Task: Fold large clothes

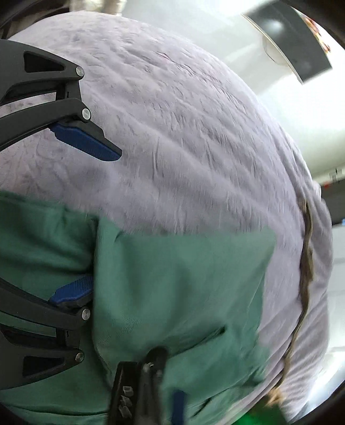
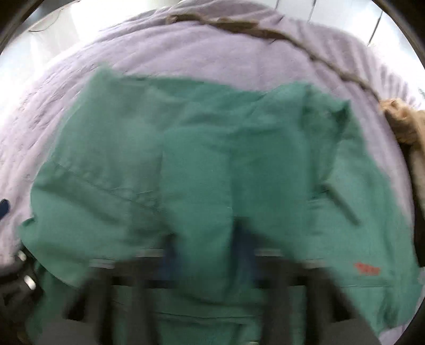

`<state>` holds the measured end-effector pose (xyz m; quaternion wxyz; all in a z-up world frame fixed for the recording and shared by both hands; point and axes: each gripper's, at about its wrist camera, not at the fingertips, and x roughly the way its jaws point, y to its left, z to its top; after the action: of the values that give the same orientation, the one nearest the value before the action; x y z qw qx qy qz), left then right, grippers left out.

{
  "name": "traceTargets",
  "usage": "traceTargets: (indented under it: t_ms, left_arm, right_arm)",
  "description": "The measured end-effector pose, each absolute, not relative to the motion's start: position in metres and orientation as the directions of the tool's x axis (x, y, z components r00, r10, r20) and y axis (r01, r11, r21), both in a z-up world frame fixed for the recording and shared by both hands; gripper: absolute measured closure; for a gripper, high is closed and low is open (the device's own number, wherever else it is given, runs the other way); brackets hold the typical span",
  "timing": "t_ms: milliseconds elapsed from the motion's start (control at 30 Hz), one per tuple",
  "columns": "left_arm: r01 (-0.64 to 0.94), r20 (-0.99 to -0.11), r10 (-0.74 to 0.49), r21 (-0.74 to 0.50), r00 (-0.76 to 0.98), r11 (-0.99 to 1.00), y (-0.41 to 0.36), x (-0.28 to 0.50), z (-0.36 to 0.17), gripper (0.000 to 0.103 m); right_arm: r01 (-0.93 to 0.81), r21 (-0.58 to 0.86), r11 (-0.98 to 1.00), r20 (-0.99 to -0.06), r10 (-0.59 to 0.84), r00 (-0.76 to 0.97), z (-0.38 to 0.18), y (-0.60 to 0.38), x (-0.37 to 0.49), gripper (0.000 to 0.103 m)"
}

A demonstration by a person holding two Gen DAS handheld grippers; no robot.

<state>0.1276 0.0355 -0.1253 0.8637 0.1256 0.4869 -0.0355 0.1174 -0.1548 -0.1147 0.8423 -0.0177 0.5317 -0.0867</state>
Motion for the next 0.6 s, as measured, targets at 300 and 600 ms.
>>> traceTargets:
  t_ms: [300,600]
  left_arm:
    - [0.105,-0.854,0.035,0.104,0.519,0.989,0.069,0.143,-0.125,0.019]
    - [0.344,-0.907,-0.189,-0.052,0.377,0.938,0.085,0.131,-0.104,0.019]
  right_arm:
    - [0.560,0.284,0.778,-0.862,-0.048,0.504,-0.090,-0.336,0.032,0.069]
    - [0.577,0.678,0.454,-0.721,0.259,0.643,-0.104,-0.345,-0.050,0.045]
